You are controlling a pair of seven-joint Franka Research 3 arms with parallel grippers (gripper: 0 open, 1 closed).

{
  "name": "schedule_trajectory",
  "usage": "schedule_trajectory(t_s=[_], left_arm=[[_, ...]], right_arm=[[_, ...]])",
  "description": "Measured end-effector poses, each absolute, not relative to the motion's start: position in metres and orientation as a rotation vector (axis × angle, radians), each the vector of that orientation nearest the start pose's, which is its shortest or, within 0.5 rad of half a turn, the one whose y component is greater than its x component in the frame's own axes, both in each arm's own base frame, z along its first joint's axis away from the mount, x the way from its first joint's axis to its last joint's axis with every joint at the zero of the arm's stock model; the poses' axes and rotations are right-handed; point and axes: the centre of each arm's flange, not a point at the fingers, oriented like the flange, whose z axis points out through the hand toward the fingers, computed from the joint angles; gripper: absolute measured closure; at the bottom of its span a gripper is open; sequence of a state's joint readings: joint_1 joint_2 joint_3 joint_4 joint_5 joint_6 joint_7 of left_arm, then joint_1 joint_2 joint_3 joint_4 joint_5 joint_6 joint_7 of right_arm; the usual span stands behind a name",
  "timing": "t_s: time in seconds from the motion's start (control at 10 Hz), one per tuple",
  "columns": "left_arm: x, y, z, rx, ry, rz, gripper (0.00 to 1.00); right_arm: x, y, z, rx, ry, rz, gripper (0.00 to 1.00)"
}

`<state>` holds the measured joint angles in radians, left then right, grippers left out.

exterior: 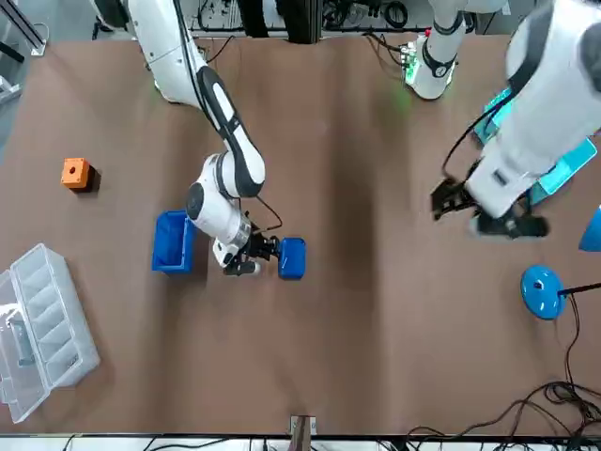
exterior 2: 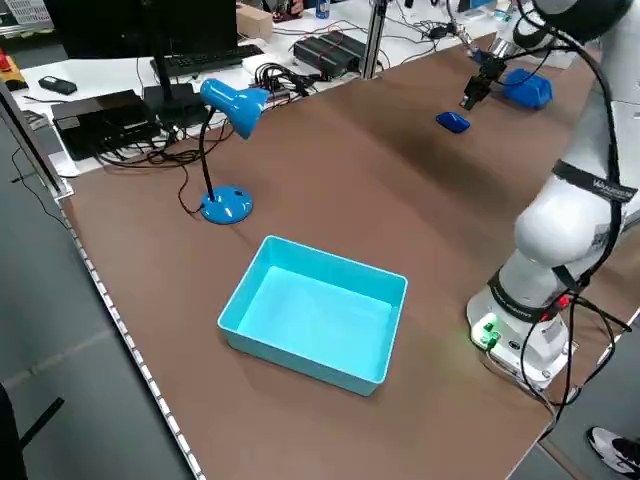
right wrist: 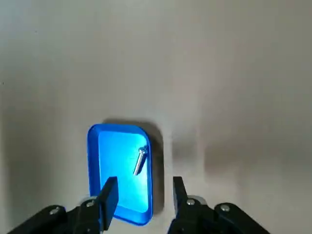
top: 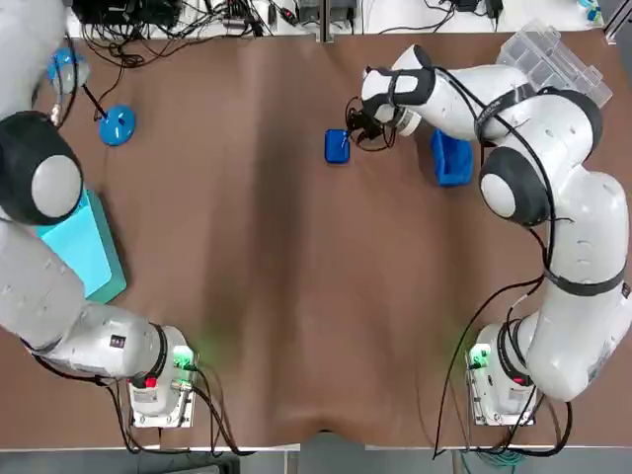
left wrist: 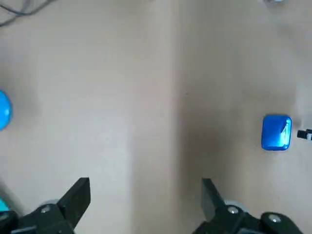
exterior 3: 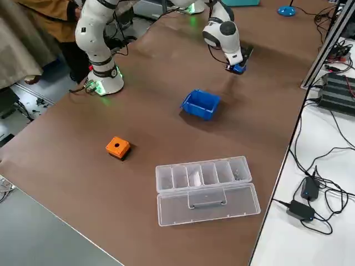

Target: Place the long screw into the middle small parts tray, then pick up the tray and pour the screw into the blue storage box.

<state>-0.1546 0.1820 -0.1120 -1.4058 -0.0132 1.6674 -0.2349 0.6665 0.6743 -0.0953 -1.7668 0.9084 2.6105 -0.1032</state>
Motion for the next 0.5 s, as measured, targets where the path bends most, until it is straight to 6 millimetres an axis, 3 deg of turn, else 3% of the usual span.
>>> schedule_trajectory(t_s=[0.2, 0.5], left_arm=[[0.586, -0.114, 0.626, -3.171, 0.079, -0.137, 0.00], [0.556, -0.065, 0.630, -3.160, 0.036, -0.110, 0.00]], right_arm=[[0.567, 0.359, 0.186, -2.664, 0.067, -0.102, 0.46], [0.565, 0.361, 0.180, -2.673, 0.065, -0.112, 0.49]])
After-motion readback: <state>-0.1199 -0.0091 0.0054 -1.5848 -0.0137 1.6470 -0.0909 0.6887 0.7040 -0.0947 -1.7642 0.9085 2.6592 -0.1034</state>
